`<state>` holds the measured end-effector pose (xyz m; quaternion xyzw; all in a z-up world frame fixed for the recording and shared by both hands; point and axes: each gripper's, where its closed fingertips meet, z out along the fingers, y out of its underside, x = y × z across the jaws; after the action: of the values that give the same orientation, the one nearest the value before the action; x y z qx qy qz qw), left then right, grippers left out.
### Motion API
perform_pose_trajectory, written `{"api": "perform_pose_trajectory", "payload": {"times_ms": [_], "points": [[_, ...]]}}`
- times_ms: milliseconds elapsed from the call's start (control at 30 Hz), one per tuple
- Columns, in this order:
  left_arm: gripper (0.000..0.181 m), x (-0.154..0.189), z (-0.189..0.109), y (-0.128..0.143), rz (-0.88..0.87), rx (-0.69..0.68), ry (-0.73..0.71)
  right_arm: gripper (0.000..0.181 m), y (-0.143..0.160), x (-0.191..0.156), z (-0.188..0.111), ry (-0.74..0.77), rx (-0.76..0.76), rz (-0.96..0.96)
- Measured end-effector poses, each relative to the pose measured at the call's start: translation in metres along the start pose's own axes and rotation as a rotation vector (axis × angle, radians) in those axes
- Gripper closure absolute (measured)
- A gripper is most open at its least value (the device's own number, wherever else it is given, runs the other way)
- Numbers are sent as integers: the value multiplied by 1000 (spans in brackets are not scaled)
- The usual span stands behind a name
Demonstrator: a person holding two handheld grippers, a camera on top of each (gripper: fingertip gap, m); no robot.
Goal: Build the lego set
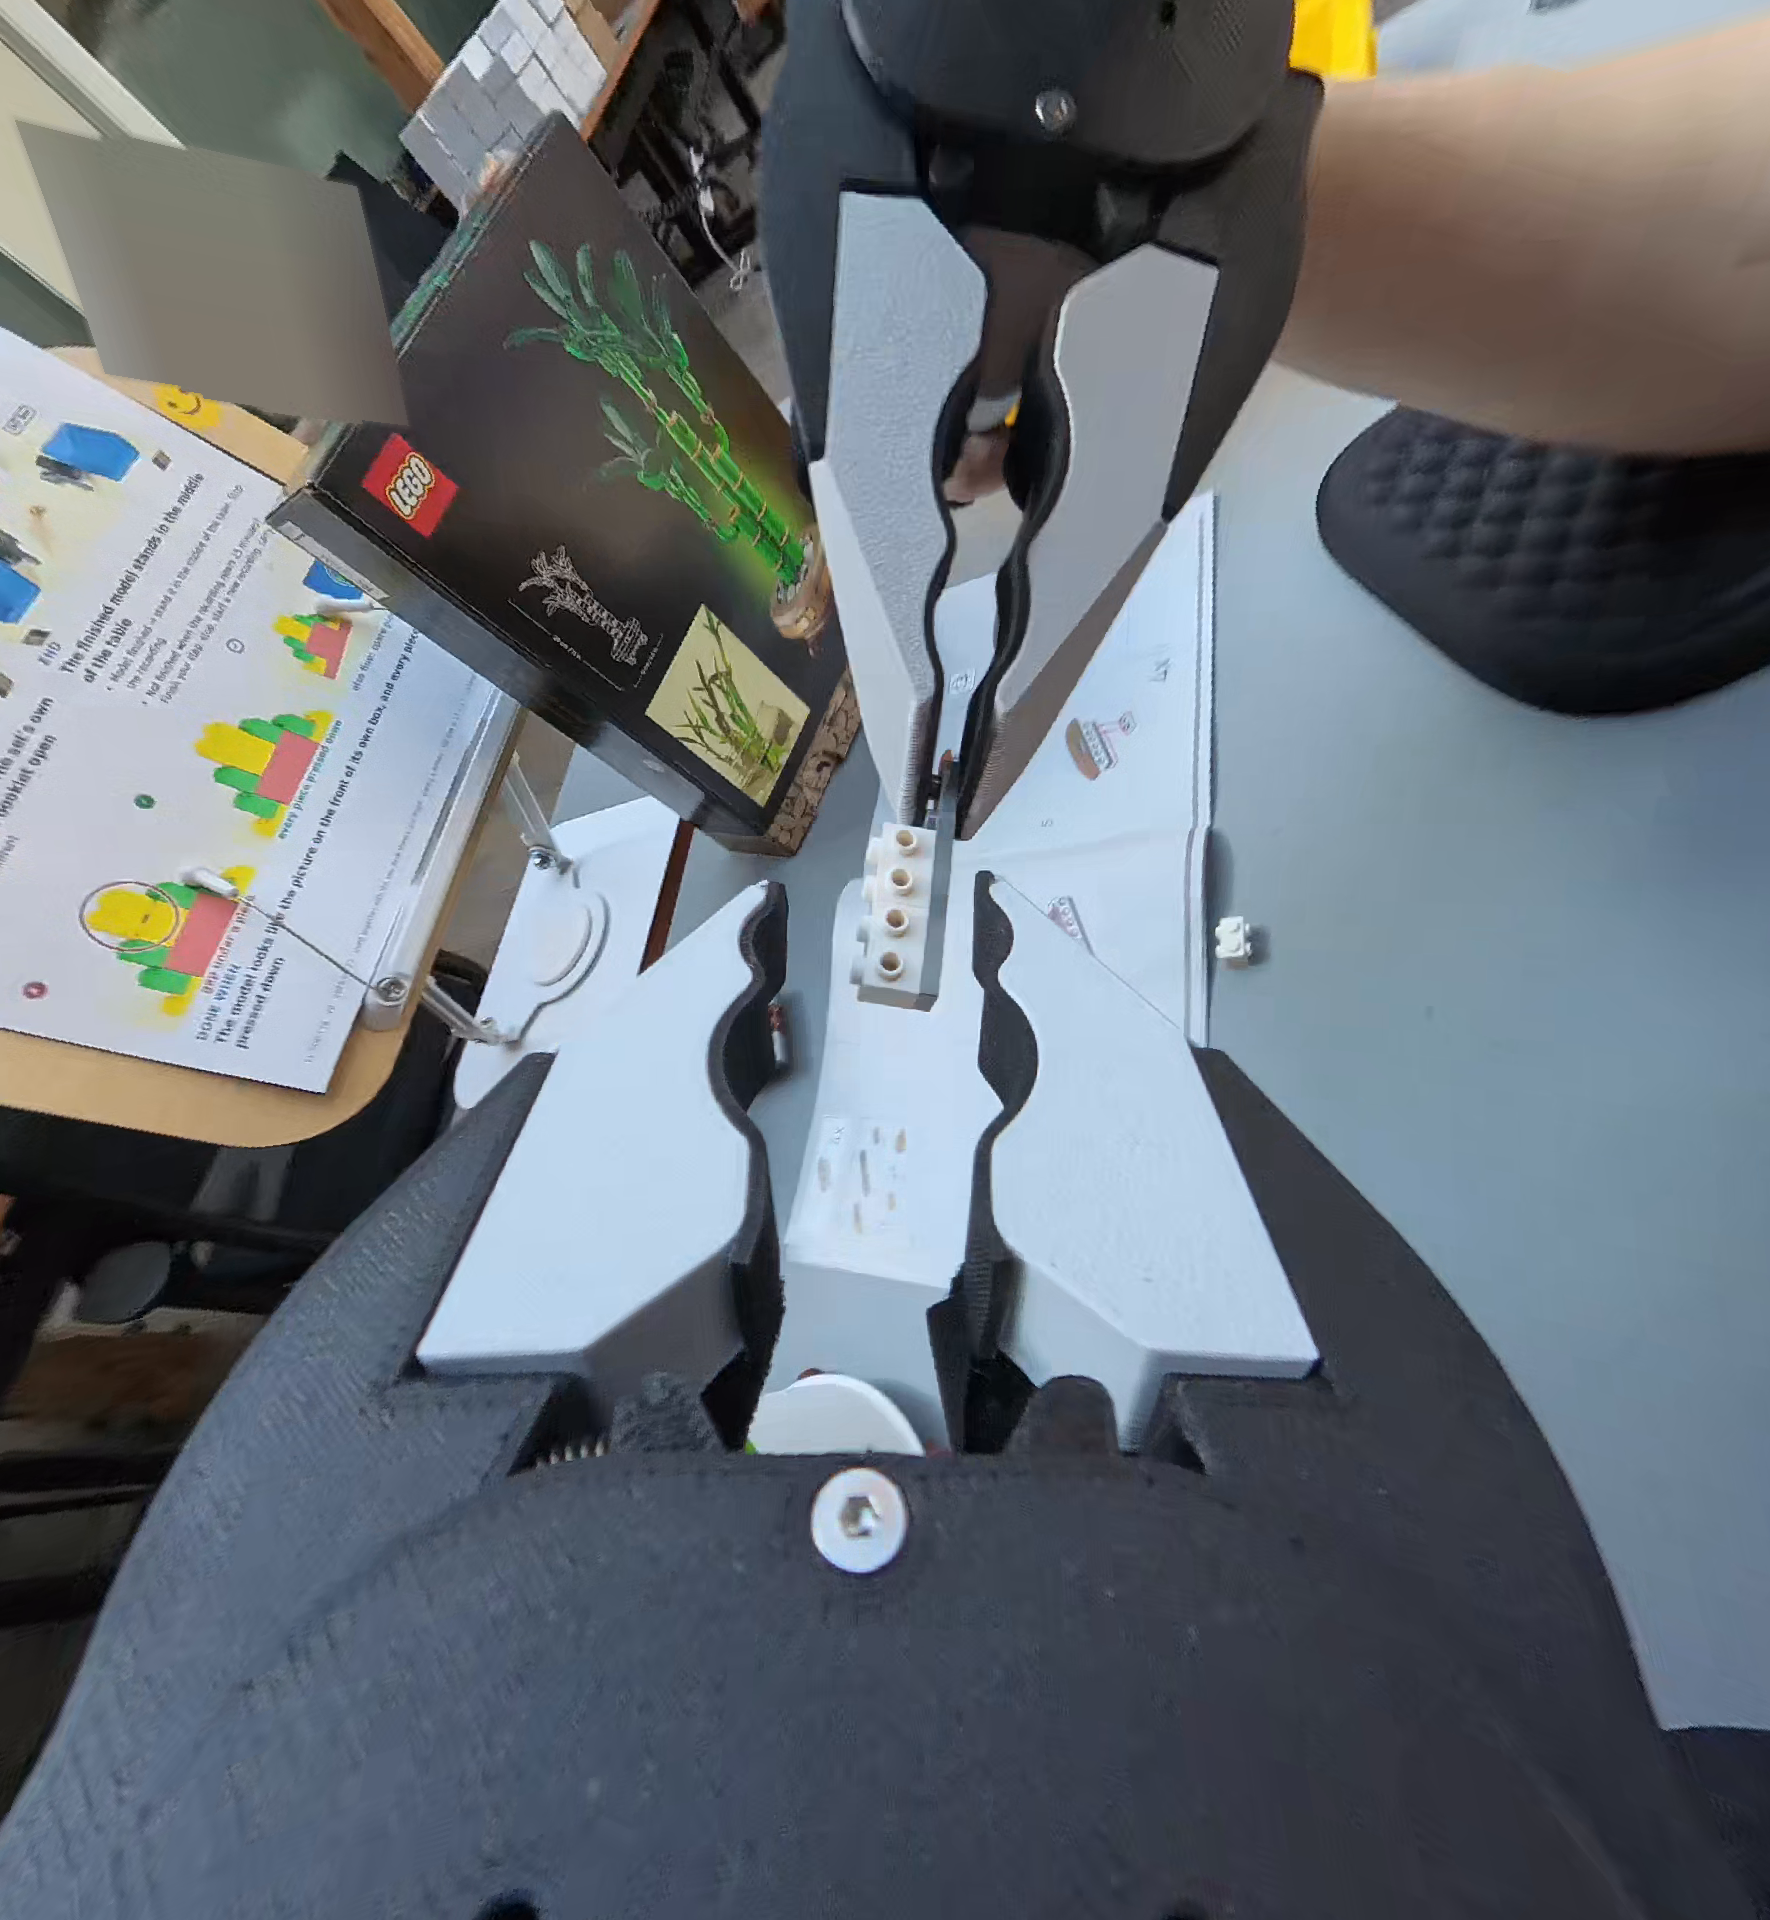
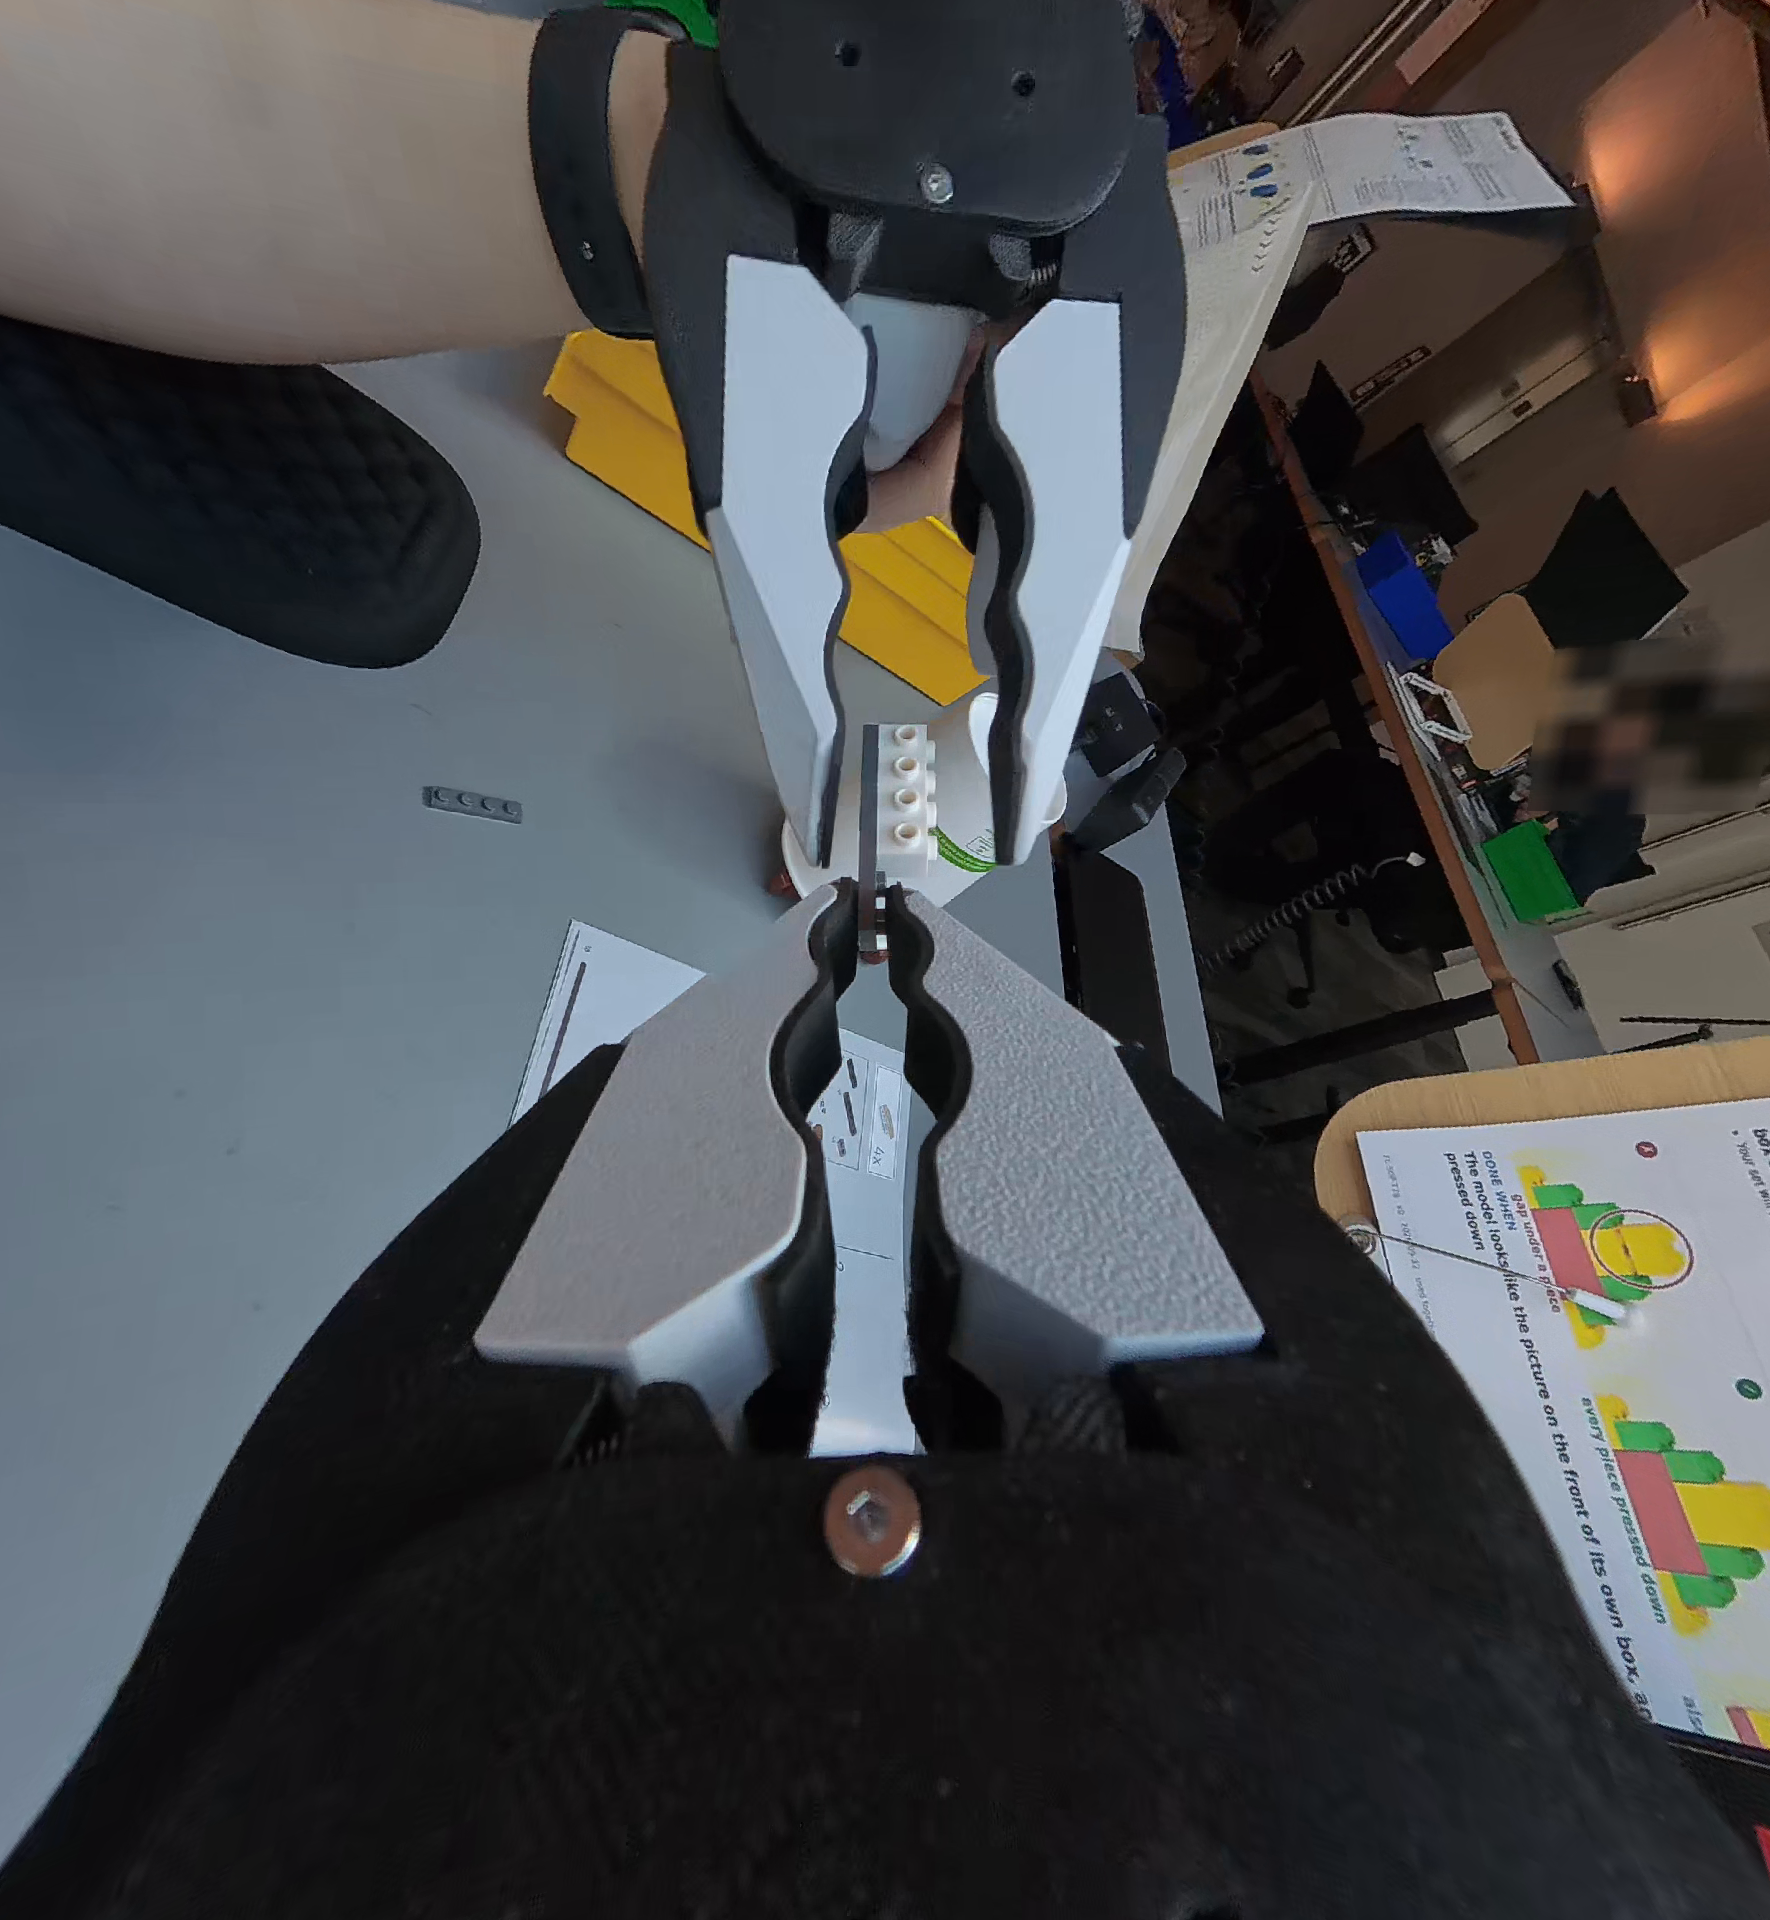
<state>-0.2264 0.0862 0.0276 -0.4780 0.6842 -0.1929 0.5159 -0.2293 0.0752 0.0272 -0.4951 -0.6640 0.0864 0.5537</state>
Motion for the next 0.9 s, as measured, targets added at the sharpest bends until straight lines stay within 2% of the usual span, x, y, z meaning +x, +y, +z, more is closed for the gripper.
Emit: {"api": "perform_pose_trajectory", "payload": {"times_ms": [100, 233, 667, 900], "points": [[158, 0, 10, 2, 118, -75, -71, 178, 2, -1, -2, -3, -10, -12], [168, 7, 16, 1, 187, -87, -66, 178, 3, -3, -1, -19, -16, -16], [167, 6, 24, 14, 250, -163, -93, 178, 12, -4, 2, -35, -12, -10], [167, 10, 24, 3, 255, -83, -85, 178, 5, -5, -3, -51, 70, -4]]}}
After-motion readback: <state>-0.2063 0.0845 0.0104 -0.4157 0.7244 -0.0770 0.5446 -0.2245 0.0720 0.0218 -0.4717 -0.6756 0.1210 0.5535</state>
